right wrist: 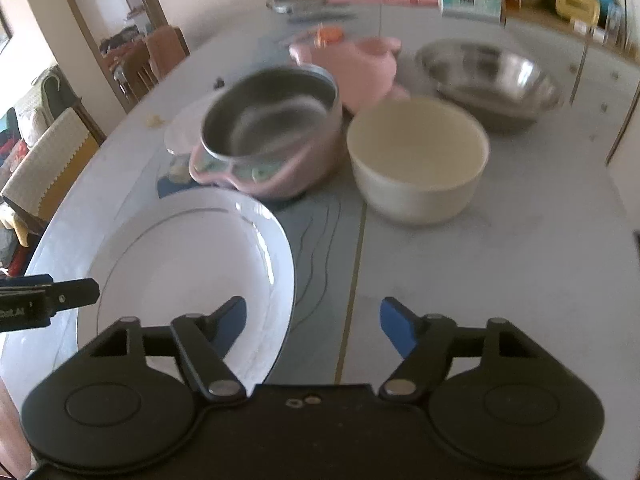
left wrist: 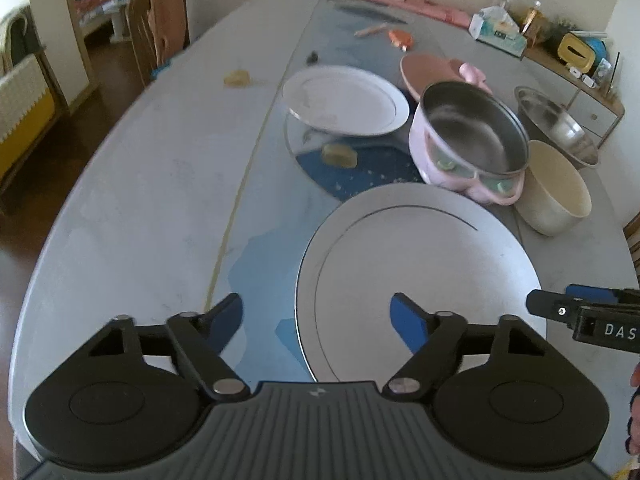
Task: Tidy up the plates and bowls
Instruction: 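Lower the right gripper and close it on the large white plate's rim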
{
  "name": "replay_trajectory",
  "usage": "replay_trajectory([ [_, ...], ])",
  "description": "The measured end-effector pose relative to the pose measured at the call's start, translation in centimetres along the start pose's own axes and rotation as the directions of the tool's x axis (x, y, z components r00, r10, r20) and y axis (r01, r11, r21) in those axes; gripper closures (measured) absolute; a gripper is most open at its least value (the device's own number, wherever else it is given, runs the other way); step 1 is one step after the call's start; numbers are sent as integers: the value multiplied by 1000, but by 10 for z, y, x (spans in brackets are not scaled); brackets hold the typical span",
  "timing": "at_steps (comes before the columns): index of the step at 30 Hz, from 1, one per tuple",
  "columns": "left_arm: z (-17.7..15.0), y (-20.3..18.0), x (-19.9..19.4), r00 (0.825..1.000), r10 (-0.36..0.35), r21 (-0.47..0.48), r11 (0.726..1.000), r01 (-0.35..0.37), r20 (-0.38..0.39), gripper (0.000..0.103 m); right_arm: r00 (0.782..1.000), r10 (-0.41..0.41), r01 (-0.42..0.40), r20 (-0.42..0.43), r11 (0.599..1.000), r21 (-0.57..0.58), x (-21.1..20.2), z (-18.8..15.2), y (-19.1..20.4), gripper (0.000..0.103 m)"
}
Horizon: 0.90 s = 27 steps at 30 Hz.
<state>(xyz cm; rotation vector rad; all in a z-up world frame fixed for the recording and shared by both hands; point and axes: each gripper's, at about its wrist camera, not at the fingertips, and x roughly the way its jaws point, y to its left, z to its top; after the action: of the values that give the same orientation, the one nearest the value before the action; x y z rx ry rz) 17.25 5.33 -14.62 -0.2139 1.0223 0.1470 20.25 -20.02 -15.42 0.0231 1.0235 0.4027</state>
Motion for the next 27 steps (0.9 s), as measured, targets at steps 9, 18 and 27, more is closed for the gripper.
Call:
replay_trajectory([
  [9,9,4,25,997,-28,-51,998,24,-72,59,995,68,-60,-80,994,95,18,3,-12,66],
  [18,11,5,31,995,-43,-61,997,37,-93,78,990,111,-99,-87,986,137,20,5,-15,86],
  [27,10,14,31,993,-64,-124,991,52,-96,87,992,101,-88,-74,982,166,20,4,-11,93],
])
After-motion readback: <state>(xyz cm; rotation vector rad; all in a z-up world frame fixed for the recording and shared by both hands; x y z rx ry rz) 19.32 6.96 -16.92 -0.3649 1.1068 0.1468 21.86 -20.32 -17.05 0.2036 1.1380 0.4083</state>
